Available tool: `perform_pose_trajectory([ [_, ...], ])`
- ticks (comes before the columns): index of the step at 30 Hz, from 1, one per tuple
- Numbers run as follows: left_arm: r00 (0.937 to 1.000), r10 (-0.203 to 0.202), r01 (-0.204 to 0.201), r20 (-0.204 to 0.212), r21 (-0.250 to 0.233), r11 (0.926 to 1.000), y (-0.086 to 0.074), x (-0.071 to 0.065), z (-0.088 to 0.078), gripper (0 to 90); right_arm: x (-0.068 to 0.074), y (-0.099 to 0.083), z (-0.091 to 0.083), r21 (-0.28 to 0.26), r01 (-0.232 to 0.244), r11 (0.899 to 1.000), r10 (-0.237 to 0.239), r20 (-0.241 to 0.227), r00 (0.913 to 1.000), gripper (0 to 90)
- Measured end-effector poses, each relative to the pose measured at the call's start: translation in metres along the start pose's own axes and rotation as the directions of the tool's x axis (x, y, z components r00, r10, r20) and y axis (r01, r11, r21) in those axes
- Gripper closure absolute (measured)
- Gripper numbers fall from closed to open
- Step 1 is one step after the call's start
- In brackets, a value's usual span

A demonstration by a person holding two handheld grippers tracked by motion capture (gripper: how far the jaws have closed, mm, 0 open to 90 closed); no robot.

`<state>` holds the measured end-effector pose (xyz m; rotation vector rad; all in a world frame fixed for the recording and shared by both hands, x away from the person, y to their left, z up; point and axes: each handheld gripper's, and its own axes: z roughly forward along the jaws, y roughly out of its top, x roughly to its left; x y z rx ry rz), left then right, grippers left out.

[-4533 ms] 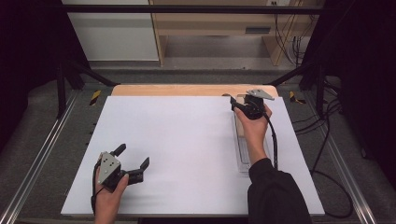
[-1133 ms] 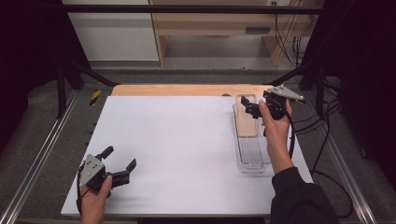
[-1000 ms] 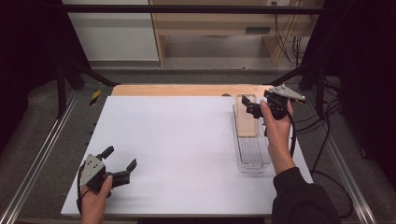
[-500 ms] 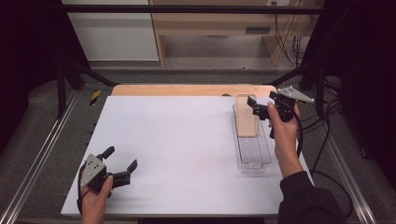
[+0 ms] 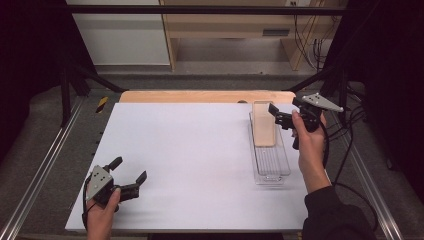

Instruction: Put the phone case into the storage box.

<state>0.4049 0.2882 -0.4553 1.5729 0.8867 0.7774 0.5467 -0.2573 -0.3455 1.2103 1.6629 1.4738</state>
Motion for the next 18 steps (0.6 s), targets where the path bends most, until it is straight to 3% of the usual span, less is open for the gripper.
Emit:
perform_pose_trajectory([
  [18,1.0000,0.005,-0.005,0.006,-0.001,1.0000,0.0002,0.0000,-0.0006,1.6,-0.0003,-0.0013,-0.0103,-0.050,0.058,0.997,-0.059,-0.012,0.9982,4.3],
])
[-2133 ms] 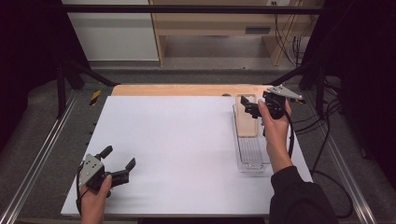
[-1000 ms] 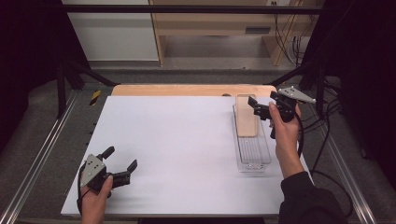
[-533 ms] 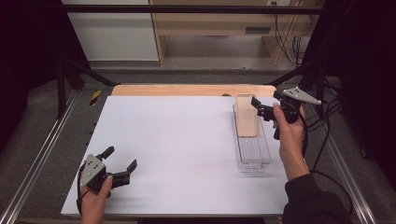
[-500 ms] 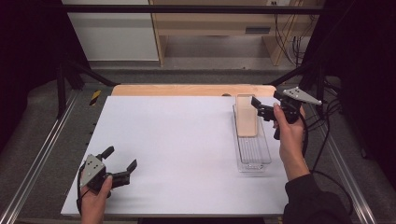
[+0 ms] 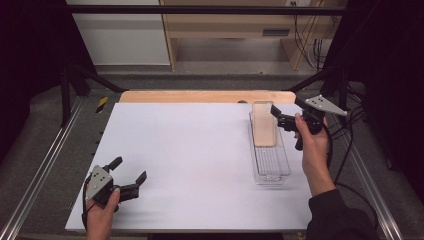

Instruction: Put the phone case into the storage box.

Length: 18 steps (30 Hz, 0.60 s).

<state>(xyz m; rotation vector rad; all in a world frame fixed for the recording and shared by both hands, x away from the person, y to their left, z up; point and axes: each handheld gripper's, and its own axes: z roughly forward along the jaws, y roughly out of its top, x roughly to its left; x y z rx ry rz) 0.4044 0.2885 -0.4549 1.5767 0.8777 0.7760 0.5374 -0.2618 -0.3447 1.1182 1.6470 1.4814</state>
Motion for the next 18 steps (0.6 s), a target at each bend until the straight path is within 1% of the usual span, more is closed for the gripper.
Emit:
perform_pose_trajectory([
  [4,1.0000,0.000,0.000,0.000,-0.002,1.0000,0.000,0.001,0.000,1.6,0.000,-0.001,-0.004,-0.014,0.011,1.000,-0.011,-0.001,0.9999,4.3],
  [8,1.0000,-0.001,0.001,0.001,-0.003,1.0000,0.000,0.001,-0.001,1.6,0.000,-0.001,-0.008,-0.023,0.011,1.000,-0.011,-0.002,0.9999,4.3],
  [12,0.9999,0.002,-0.002,0.013,0.004,1.0000,-0.001,0.001,0.001,1.6,0.000,-0.002,-0.013,-0.034,0.018,0.999,-0.018,-0.005,0.9998,4.3],
  [18,0.9998,0.007,-0.007,0.019,0.000,1.0000,0.000,0.000,0.000,1.6,0.000,-0.004,-0.021,-0.039,0.027,0.999,-0.028,-0.013,0.9995,4.3],
])
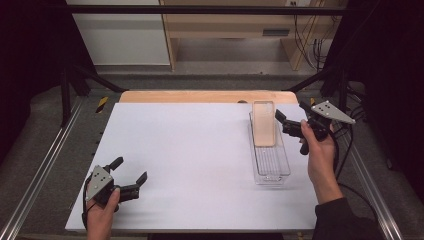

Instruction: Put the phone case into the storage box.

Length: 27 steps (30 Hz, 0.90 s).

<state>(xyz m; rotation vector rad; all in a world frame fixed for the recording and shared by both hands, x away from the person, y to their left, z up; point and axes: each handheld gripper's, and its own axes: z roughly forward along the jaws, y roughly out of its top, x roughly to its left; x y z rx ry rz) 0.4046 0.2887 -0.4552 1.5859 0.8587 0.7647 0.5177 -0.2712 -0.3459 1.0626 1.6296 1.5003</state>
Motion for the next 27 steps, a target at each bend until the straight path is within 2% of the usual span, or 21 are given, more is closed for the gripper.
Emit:
perform_pose_trajectory([
  [15,1.0000,0.000,0.000,-0.002,-0.001,1.0000,0.000,0.001,0.000,1.6,0.000,-0.007,-0.022,-0.032,-0.003,0.999,0.002,-0.016,0.9999,4.0],
  [27,1.0000,0.004,-0.004,0.001,-0.005,1.0000,-0.001,0.002,-0.001,1.6,-0.002,-0.020,-0.038,-0.030,-0.014,0.999,0.014,0.000,0.9999,3.6],
])
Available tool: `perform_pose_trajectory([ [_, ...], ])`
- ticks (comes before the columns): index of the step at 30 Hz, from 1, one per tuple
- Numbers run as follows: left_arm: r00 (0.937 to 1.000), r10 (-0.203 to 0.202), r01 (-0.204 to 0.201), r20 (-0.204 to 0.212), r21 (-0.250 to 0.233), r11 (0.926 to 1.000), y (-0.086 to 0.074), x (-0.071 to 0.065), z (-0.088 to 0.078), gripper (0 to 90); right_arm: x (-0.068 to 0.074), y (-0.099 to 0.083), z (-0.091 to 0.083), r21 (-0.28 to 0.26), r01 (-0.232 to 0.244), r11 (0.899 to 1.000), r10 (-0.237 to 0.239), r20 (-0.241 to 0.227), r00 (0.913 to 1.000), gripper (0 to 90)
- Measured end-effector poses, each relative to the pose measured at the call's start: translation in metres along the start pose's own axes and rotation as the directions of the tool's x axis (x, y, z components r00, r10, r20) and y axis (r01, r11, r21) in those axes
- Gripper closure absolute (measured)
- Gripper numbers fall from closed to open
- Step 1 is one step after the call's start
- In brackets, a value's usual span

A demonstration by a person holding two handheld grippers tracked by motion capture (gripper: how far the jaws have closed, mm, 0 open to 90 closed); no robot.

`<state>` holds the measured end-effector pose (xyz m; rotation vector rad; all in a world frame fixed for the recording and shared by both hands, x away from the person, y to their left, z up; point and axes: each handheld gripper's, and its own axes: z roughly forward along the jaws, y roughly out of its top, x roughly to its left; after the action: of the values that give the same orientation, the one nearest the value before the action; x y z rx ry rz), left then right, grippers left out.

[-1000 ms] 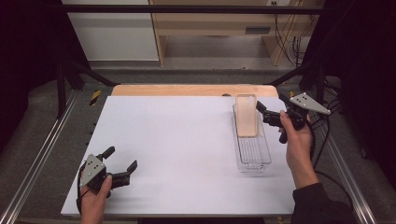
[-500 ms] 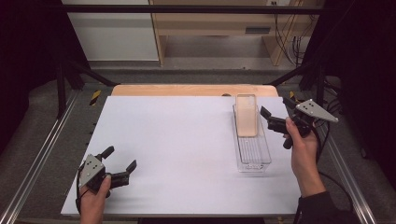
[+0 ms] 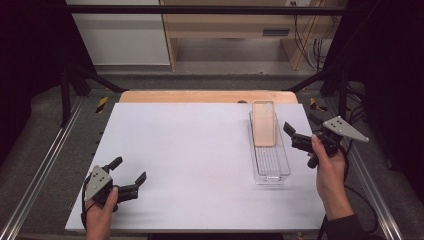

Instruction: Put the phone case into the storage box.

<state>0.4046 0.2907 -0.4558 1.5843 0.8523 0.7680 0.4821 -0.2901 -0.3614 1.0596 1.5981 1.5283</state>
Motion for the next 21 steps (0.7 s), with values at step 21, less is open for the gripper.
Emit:
perform_pose_trajectory([
  [21,0.9996,-0.024,0.024,0.013,-0.031,0.9992,-0.003,0.011,-0.014,1.3,0.006,-0.023,-0.031,-0.016,0.008,1.000,-0.007,0.039,0.9992,2.5],
])
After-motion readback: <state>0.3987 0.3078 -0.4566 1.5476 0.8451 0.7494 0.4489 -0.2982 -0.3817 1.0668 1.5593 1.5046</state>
